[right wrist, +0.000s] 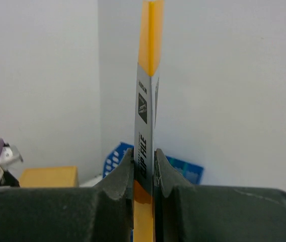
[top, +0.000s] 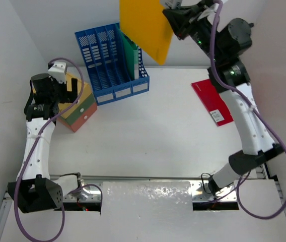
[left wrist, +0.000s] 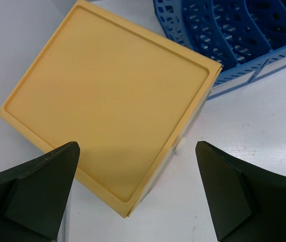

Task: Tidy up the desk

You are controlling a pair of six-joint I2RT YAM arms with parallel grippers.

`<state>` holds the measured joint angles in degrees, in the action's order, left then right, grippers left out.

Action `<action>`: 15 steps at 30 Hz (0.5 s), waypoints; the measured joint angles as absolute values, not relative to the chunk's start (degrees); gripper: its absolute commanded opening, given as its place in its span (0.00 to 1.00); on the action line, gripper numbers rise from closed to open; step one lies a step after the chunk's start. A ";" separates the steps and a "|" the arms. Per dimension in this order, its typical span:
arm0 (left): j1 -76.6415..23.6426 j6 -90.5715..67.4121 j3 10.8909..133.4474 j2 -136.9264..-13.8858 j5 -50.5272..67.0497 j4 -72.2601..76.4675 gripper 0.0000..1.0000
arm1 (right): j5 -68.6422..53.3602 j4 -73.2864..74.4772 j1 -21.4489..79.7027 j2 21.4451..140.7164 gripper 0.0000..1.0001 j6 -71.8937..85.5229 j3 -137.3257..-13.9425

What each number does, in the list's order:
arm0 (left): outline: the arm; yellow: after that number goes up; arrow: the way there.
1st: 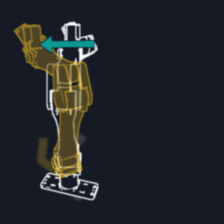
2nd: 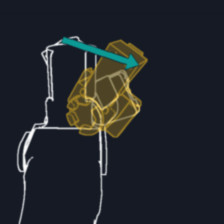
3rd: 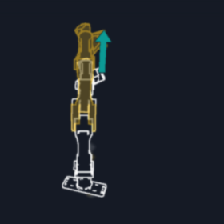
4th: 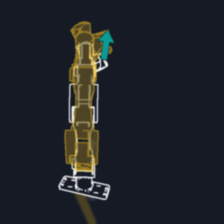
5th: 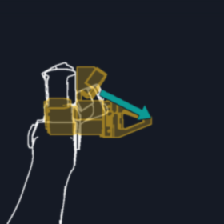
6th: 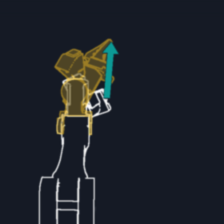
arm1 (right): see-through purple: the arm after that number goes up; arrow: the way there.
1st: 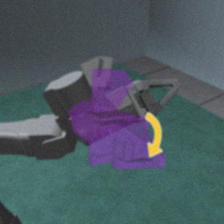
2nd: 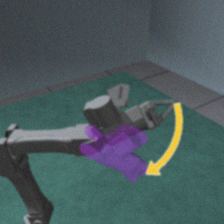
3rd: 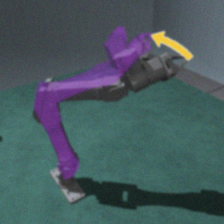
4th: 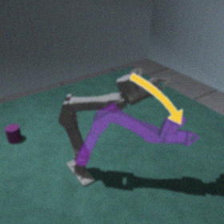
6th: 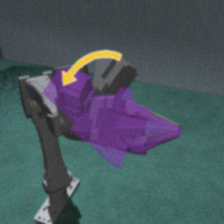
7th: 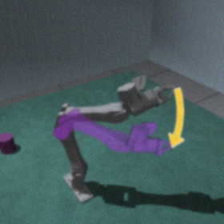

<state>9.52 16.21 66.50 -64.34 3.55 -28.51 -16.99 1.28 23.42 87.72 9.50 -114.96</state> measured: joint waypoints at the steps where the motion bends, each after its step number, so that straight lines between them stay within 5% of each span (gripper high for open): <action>1: 9.63 16.23 66.41 -64.45 3.42 -28.40 1.00 | -17.17 -1.19 23.68 89.47 0.00 10.83 -115.55; 15: 10.52 16.21 63.81 -64.77 3.22 -26.48 1.00 | -7.05 -17.41 30.46 116.46 0.00 14.50 -126.89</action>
<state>10.52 16.21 63.81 -64.77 3.22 -26.48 -7.05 -17.41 30.46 116.46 14.50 -126.89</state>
